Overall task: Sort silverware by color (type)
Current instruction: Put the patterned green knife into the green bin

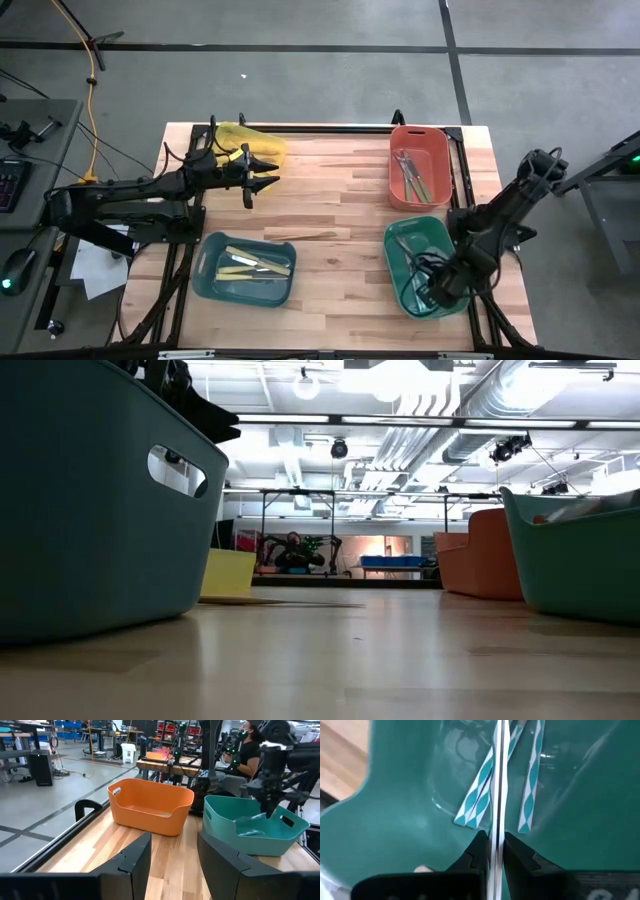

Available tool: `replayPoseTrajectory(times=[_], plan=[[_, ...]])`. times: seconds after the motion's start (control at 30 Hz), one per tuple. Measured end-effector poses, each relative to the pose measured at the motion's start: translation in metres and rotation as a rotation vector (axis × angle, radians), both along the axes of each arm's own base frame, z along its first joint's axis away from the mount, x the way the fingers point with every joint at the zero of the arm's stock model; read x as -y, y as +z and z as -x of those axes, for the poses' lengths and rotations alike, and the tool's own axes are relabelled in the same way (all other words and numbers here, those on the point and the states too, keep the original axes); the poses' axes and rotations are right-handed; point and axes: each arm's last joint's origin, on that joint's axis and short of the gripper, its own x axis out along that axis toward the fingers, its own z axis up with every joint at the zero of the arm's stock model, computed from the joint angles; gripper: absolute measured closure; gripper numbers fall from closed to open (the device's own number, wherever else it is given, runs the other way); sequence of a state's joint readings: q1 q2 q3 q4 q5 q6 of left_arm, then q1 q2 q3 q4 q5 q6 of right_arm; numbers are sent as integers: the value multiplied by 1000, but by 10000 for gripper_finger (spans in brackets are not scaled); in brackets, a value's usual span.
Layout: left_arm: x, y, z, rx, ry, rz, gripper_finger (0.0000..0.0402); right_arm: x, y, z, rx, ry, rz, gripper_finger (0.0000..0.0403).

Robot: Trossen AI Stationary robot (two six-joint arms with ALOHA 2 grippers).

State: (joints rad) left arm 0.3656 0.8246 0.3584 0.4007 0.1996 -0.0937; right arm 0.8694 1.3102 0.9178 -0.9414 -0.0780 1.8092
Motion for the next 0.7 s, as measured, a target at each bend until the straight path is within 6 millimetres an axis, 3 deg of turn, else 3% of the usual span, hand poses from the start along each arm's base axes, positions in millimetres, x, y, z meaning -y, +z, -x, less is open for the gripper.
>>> replayPoseTrajectory(times=[0.4,0.7], plan=[[0,-1,0,-10,0,3,254,15,-38,-2,-10,-7,5,383],[0,-1,0,-14,1,5,252,17,-45,1,-23,-14,7,336]])
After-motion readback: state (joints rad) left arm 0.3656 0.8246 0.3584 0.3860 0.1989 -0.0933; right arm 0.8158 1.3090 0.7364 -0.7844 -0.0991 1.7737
